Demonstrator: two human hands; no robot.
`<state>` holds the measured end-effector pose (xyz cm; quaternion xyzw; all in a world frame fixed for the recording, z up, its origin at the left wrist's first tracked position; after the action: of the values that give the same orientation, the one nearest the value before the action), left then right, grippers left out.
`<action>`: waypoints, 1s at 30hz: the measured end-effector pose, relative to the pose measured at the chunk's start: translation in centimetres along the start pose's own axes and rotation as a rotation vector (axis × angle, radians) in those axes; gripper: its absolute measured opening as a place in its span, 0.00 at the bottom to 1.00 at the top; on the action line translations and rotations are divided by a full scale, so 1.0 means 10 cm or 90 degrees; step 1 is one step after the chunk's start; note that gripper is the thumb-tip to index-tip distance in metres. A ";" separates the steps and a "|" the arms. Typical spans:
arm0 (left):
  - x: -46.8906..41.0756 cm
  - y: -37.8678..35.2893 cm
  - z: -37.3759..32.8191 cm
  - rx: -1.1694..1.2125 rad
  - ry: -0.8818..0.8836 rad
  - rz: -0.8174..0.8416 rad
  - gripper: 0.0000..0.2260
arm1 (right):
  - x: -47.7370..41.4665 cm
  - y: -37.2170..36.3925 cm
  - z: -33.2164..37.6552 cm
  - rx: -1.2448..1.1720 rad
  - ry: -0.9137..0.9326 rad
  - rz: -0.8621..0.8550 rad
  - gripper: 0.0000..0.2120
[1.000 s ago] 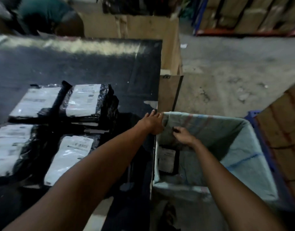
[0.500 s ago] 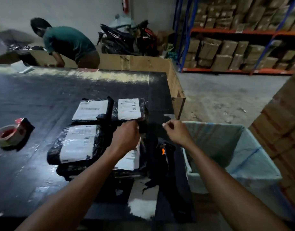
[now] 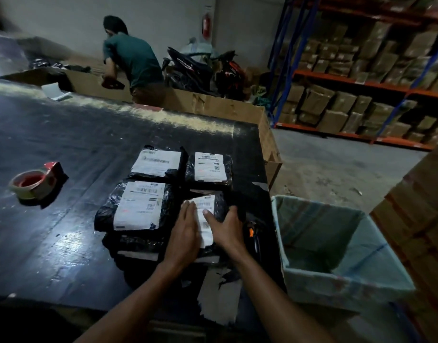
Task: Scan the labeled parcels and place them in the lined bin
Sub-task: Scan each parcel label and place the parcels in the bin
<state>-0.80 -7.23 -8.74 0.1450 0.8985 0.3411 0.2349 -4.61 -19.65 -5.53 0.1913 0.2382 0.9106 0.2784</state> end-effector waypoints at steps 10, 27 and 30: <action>-0.32 0.12 -0.01 0.406 0.330 -0.087 0.30 | -0.16 0.53 -0.23 -0.285 0.085 0.096 0.11; -0.19 -0.24 0.17 0.464 0.281 -0.034 0.28 | -0.49 0.78 -0.87 -0.133 -0.233 -0.141 0.14; -0.21 -0.20 0.14 0.446 0.312 -0.029 0.28 | -0.39 0.98 -0.49 -0.153 -0.176 -0.083 0.12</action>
<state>1.49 -8.84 -10.37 0.1110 0.9923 0.0347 -0.0415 -8.05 -30.78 -5.01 0.2642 0.0993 0.8774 0.3880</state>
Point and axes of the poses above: each hand's wrist, its own x-axis away from the middle knuckle, its own y-axis out of the back of the hand, z = x × y, the point moved 4 cm from there along -x, towards the middle knuckle, and after that the axes turned 8 degrees about -y, right-handed, at the moved point
